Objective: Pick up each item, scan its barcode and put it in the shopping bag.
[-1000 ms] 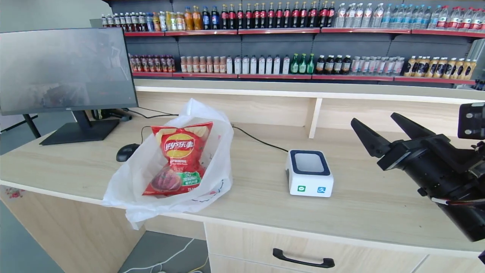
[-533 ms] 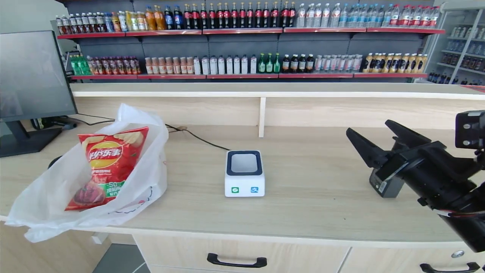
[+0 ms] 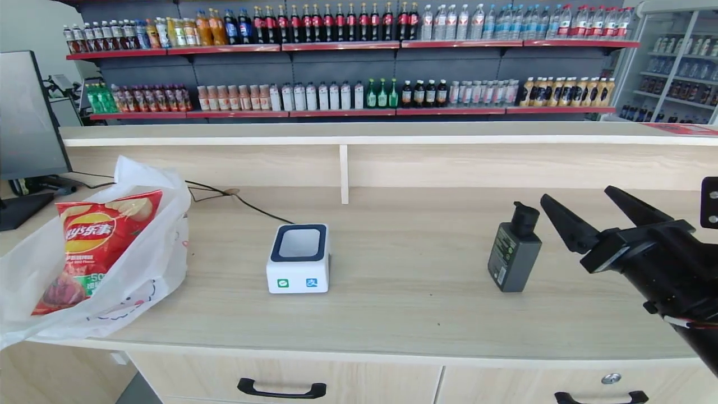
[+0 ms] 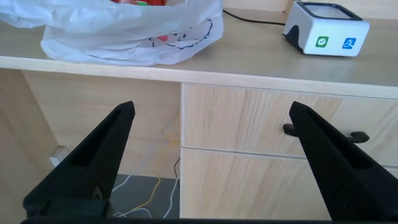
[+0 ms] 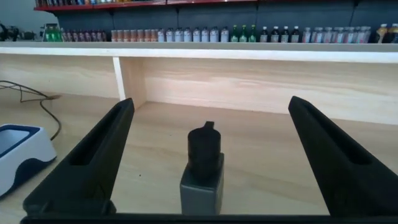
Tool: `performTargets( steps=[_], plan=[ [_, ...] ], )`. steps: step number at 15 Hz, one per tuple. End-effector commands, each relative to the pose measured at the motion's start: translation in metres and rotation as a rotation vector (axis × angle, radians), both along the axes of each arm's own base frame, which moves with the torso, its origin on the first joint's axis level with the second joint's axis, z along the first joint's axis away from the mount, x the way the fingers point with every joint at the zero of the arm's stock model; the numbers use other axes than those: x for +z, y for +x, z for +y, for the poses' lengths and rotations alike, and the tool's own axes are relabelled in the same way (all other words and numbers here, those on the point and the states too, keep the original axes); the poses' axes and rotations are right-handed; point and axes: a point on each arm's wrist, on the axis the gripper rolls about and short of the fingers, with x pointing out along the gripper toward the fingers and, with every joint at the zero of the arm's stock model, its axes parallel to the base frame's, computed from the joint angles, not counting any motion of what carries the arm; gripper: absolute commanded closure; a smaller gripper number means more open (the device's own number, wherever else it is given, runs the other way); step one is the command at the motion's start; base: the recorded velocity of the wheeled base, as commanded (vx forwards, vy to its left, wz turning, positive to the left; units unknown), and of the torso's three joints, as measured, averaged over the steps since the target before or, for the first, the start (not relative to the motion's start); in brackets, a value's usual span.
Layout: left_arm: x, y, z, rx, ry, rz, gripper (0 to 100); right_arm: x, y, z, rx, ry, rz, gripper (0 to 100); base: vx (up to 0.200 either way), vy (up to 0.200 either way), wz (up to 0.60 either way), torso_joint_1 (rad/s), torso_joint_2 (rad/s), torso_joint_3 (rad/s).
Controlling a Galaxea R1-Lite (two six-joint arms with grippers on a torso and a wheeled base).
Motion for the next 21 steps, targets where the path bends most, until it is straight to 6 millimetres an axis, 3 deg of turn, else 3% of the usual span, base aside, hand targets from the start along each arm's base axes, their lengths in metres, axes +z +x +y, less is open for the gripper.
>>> performTargets(
  steps=[1,4,5,21],
  plan=[
    [0.0,0.0,0.0,0.0,0.001,0.0,0,-0.006,-0.007,-0.004,-0.004,-0.003,0.029,0,0.0,0.0,0.0,0.0,0.0,0.0],
    [0.0,0.0,0.0,0.0,0.001,0.0,0,-0.016,-0.01,0.002,0.023,-0.018,0.071,0,0.0,0.0,0.0,0.0,0.0,0.0],
    [0.0,0.0,0.0,0.0,0.001,0.0,0,-0.027,-0.013,0.003,0.008,-0.029,0.126,0,0.0,0.0,0.0,0.0,0.0,0.0],
    [0.0,0.0,0.0,0.0,0.001,0.0,0,-0.067,0.049,0.019,-0.044,-0.013,0.286,0,0.0,0.0,0.0,0.0,0.0,0.0]
  ],
)
